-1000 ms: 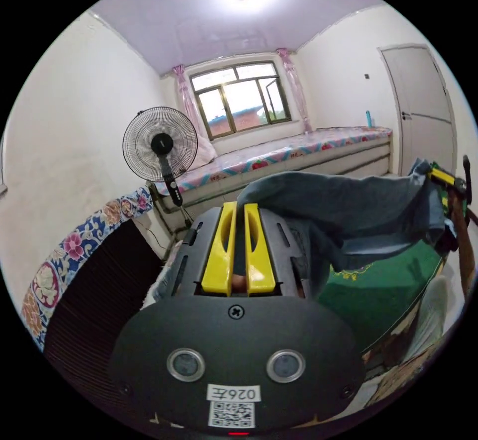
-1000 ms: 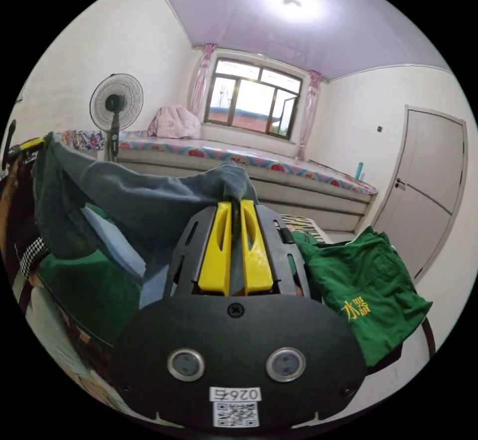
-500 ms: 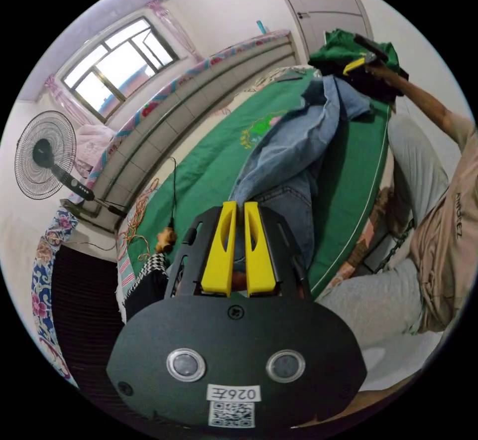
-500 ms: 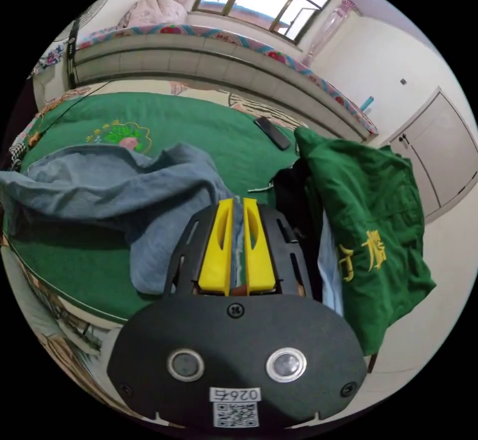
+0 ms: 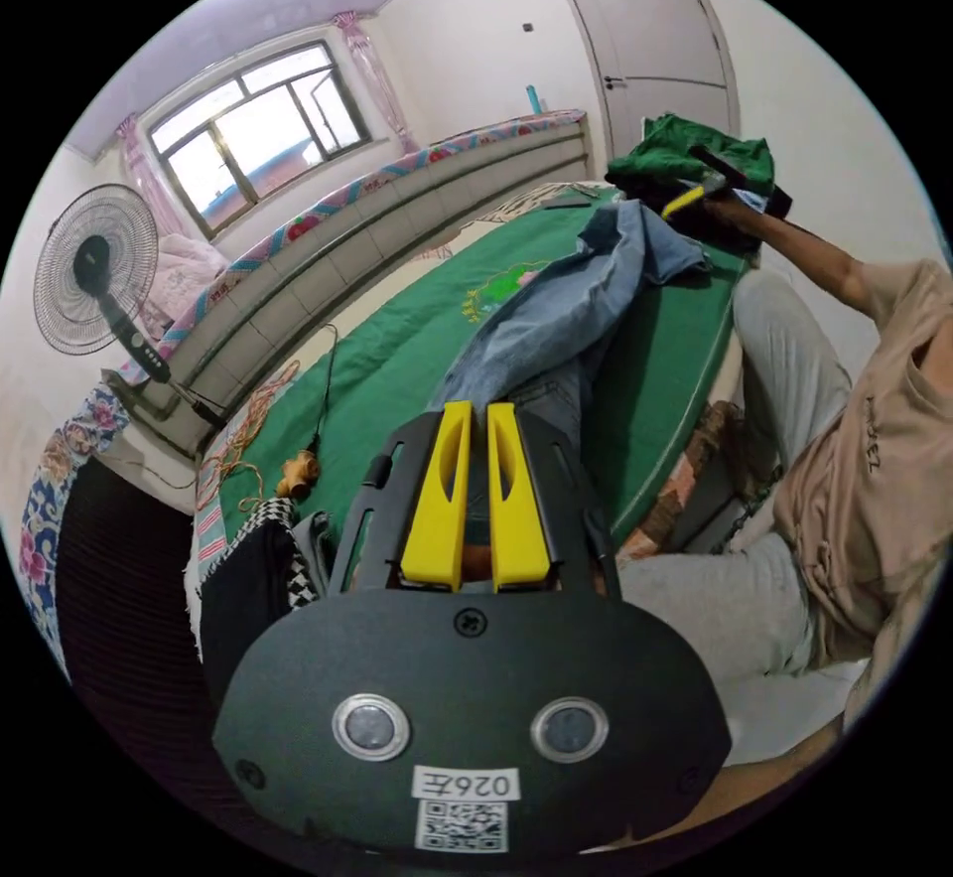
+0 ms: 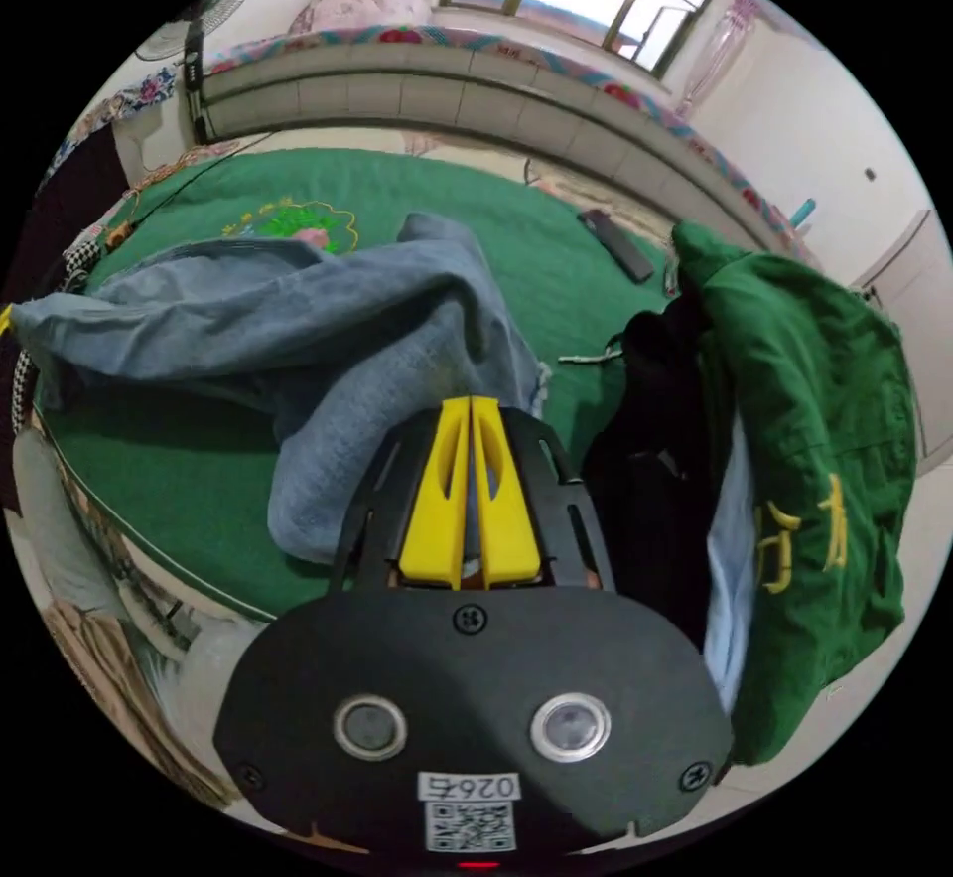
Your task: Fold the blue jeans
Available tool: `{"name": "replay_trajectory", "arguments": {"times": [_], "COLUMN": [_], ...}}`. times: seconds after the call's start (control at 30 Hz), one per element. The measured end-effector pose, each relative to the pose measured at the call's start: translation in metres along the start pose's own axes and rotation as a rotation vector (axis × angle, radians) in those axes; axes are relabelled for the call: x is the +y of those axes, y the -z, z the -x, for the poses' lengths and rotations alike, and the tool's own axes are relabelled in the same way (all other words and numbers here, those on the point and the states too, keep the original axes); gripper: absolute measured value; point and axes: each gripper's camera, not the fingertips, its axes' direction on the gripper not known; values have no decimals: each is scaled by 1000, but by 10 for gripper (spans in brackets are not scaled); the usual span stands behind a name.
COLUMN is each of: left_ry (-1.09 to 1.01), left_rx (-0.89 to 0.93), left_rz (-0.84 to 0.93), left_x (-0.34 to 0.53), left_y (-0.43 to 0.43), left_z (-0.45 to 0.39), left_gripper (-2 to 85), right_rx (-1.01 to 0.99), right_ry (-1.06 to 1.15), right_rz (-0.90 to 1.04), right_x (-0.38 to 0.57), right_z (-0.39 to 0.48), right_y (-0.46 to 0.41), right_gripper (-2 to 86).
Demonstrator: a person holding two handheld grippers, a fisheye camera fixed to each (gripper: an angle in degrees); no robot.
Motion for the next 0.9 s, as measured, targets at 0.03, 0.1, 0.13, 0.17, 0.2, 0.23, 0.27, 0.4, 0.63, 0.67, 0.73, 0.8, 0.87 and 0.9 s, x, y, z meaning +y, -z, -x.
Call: {"name": "replay_trajectory", "arguments": {"times": [0.03,0.1,0.13,0.17,0.2,0.23,0.27,0.4,0.63,0.67,0.73,0.8,0.87,0.9], "left_ry": [-28,-81,-117,-135,-138,-142,-139,-125,-137,-136,-122,-82,8,57], "left_rx": [41,141,212,265,285,316,340,384,408,391,370,379,392,370], "left_rz": [1,18,38,58,65,77,80,96,227,221,189,140,28,0], "left_x": [6,16,23,29,31,36,39,46,71,75,83,95,119,126], "left_y": [2,3,1,-2,-3,-7,-11,-23,-36,-33,-22,-4,22,27], "left_z": [-2,-4,-6,-7,-7,-5,-1,12,26,30,40,59,97,109], "left_gripper": [9,9,9,9,9,9,9,10,8,6,2,-2,-1,0], "right_rx": [21,83,98,116,98,76,14,-138,-343,-299,-230,-169,-165,-190], "right_ry": [-3,-27,-36,-47,-59,-66,-73,-192,-293,-265,-221,-186,-168,-163], "right_rz": [-25,-162,-194,-259,-306,-316,-305,-110,-142,-259,-422,-530,-537,-515], "right_x": [2,22,29,42,53,56,58,41,52,66,97,138,157,161], "right_z": [-4,-23,-28,-39,-50,-56,-68,-104,-155,-162,-171,-185,-194,-198], "right_y": [8,48,59,76,87,89,86,21,2,31,77,122,137,136], "right_gripper": [-7,-6,-5,-1,5,14,33,115,-6,-7,-7,-5,0,8]}}
